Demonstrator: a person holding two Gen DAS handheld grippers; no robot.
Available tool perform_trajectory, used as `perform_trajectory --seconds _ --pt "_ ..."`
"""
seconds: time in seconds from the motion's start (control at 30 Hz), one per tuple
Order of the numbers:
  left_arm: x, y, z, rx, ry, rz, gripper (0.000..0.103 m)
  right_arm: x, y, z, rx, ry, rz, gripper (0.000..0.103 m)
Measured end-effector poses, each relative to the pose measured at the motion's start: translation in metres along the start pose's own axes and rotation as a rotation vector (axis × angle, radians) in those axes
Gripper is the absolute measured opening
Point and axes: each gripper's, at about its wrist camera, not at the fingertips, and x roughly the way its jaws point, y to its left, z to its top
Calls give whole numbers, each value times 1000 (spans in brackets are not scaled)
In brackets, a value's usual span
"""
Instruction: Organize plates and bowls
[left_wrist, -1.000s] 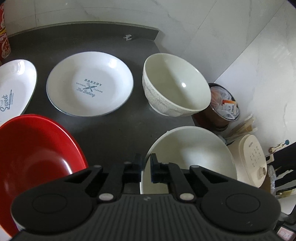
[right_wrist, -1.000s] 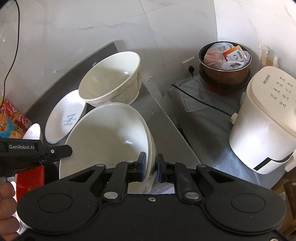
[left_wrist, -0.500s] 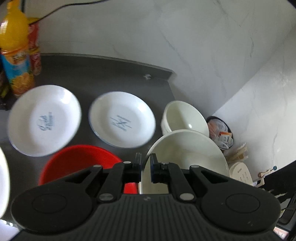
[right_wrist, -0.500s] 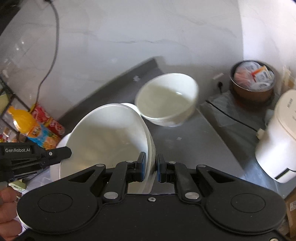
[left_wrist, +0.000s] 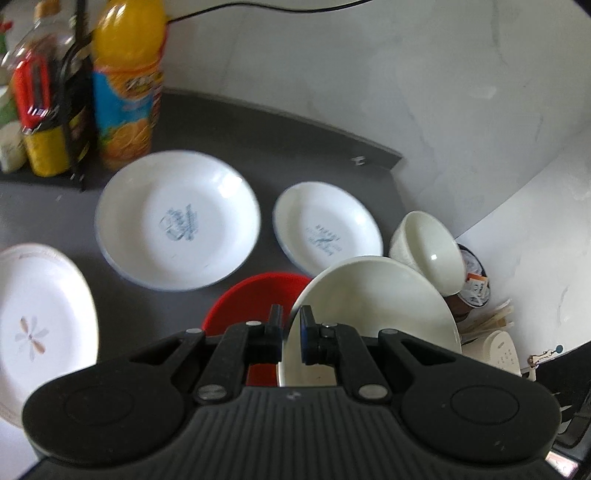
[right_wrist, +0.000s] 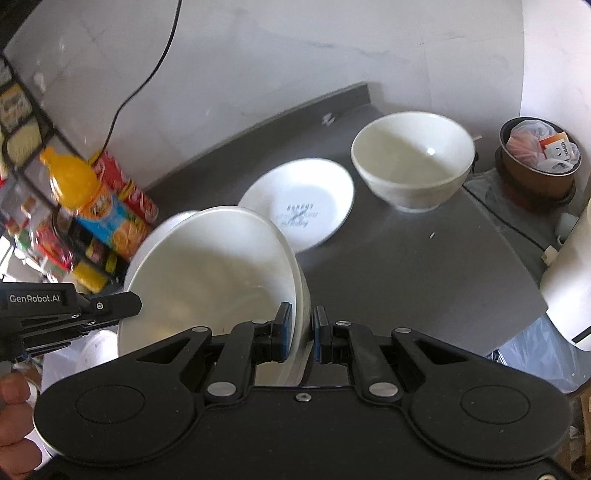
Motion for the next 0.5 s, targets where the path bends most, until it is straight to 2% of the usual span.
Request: perform_trajectory --seconds 0.5 --pt "25 46 -15 -54 55 29 7 31 30 -16 -117 38 -75 10"
